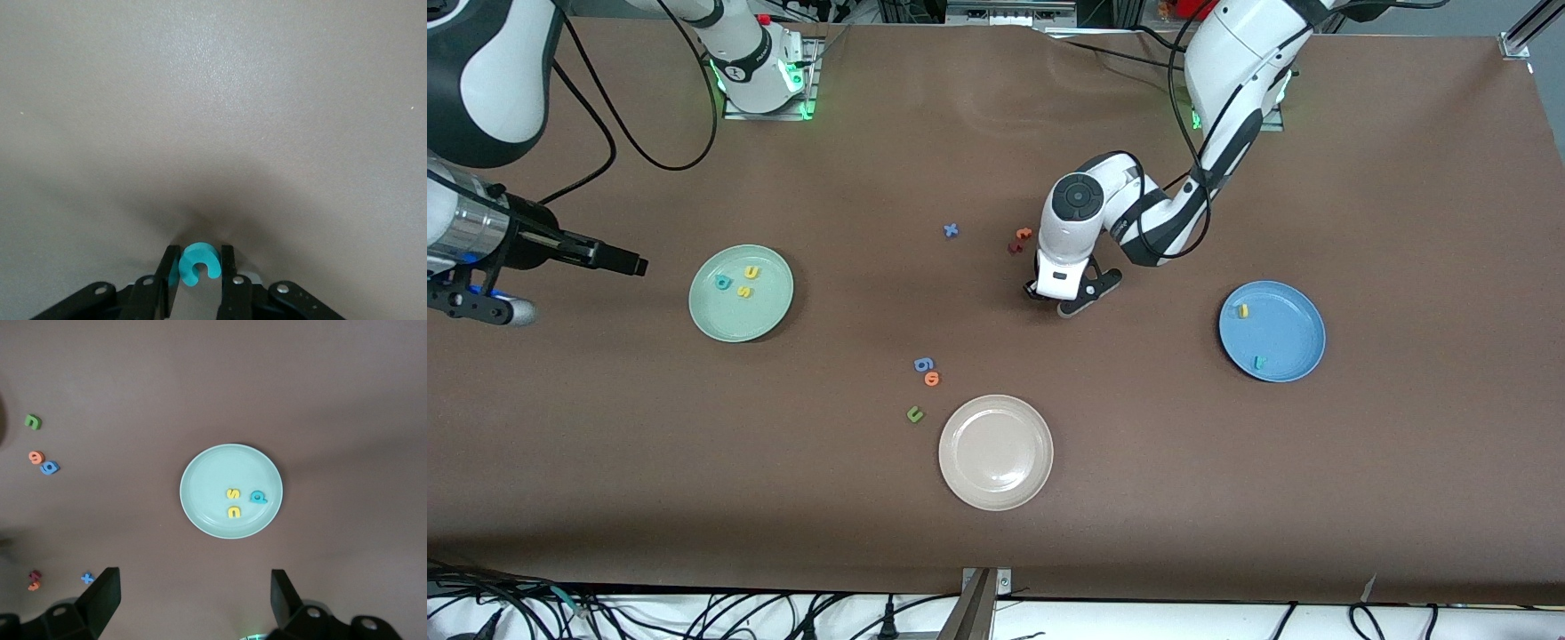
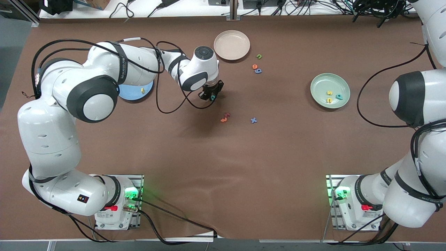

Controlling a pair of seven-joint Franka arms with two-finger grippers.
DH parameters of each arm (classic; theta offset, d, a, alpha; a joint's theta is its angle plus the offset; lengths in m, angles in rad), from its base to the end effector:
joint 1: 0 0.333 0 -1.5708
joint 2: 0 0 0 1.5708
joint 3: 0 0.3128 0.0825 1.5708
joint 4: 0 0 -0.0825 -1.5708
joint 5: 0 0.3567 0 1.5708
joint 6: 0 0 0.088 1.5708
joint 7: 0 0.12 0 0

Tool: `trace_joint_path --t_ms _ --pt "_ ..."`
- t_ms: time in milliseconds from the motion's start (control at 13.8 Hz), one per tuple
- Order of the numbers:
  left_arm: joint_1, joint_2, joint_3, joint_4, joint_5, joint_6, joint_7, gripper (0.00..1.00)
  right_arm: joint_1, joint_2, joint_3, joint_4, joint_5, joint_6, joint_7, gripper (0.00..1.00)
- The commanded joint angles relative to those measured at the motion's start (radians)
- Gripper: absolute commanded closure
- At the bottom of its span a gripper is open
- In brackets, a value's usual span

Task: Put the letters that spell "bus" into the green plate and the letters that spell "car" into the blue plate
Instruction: 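Return the right arm to rest while the left gripper lifts the teal c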

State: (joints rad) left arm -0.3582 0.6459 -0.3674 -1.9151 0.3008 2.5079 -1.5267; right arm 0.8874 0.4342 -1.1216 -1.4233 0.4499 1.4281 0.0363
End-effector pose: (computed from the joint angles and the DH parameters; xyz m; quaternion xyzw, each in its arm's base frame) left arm 0.4592 -0.3967 0.1792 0.9513 0.3077 -0.0167 0.0124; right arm 0.5836 0.0286 0.5268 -0.9874 0.1230 0.0918 0.0387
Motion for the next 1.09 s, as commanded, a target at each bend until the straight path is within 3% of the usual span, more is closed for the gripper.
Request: trace_joint_path --t_ms 0,145,290,435,653,798,1015 --pt "0.001 -0.002 0.002 -0.004 0.034 -0.009 0.003 0.73 -0.189 0.008 0.182 0.108 -0.008 -0.041 0.003 0.0" --pt "0.001 -0.002 0.002 -0.004 0.034 -0.011 0.003 0.77 -0.319 0.003 0.313 0.164 -0.014 -0.081 0.026 0.0" --pt "0.002 -0.002 0.002 0.002 0.034 -0.033 0.017 0.8 -0.381 -0.011 0.377 0.172 -0.032 -0.087 0.036 0.0" --pt "0.002 -0.002 0.002 0.042 0.032 -0.105 0.039 0.8 -0.439 -0.034 0.481 0.172 -0.133 -0.08 0.037 0.01" --pt "0.022 -0.002 0.001 0.116 0.015 -0.207 0.091 0.81 -0.646 -0.092 0.801 0.17 -0.328 -0.048 0.043 0.0" --pt "0.05 -0.005 -0.001 0.152 -0.012 -0.277 0.163 0.81 -0.747 -0.117 0.951 0.161 -0.411 -0.04 0.06 0.01" --pt "0.108 -0.026 0.001 0.258 -0.126 -0.499 0.403 0.81 -0.785 -0.143 0.98 0.124 -0.416 -0.025 0.059 0.01"
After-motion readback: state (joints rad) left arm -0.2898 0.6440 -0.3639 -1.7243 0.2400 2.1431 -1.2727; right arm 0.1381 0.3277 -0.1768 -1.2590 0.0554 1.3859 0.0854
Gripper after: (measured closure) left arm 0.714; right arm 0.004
